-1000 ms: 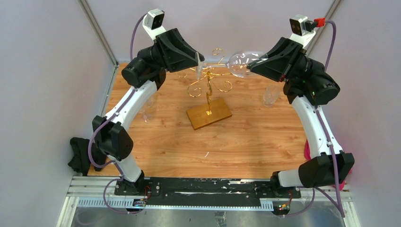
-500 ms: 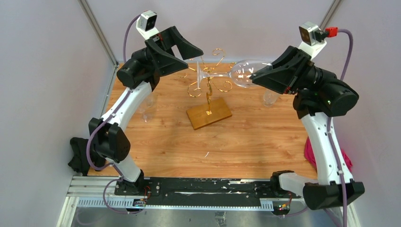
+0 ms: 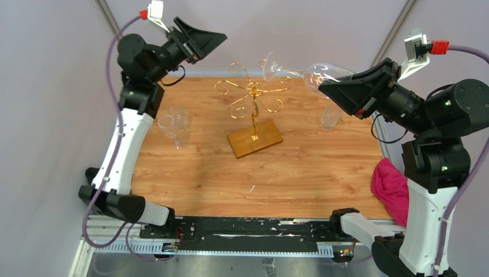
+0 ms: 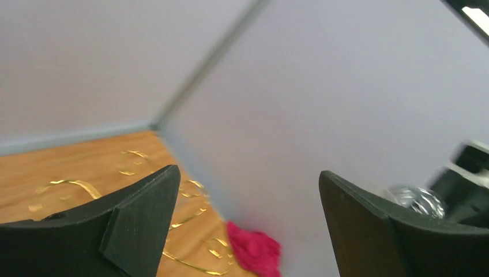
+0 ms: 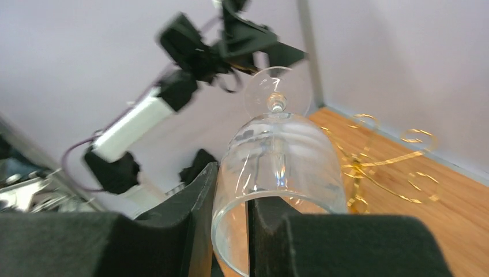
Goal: Take the wine glass off the wine glass rack
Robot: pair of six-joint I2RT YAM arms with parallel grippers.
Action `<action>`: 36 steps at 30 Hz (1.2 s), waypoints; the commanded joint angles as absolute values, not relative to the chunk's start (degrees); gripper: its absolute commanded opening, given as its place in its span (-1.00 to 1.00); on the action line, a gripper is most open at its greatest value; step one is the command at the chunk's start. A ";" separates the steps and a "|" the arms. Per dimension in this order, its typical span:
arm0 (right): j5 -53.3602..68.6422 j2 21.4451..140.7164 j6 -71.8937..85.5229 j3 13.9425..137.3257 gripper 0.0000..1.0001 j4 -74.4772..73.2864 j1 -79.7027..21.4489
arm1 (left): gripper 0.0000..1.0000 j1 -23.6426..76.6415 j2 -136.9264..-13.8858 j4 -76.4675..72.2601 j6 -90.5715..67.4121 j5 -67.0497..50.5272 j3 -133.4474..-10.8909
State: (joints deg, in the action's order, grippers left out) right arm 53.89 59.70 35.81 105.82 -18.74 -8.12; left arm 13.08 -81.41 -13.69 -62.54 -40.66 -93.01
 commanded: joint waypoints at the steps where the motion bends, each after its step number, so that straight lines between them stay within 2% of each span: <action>1: 37.62 60.72 18.37 112.13 -1.00 -44.09 -8.62 | 0.92 14.24 -75.15 41.22 -31.50 -13.00 -107.82; 8: 16.93 63.30 11.28 116.56 -1.00 -57.42 -8.57 | 0.93 14.24 -65.48 50.98 -28.37 5.61 -103.81; 12: 5.72 63.87 9.39 113.88 -1.00 -63.21 -8.61 | 0.93 14.24 -59.64 51.44 -29.91 5.69 -94.85; 17: -1.90 62.20 9.05 103.87 -1.00 -65.94 -8.61 | 0.92 14.24 -55.65 51.59 -29.52 4.56 -90.71; 24: 0.93 59.86 8.58 92.98 -1.00 -66.33 -8.66 | 0.92 14.24 -54.53 51.99 -28.20 3.03 -90.66; 36: 7.05 64.92 8.61 80.87 -1.00 -60.26 -10.28 | 0.93 14.33 -57.99 51.94 -25.94 4.43 -90.59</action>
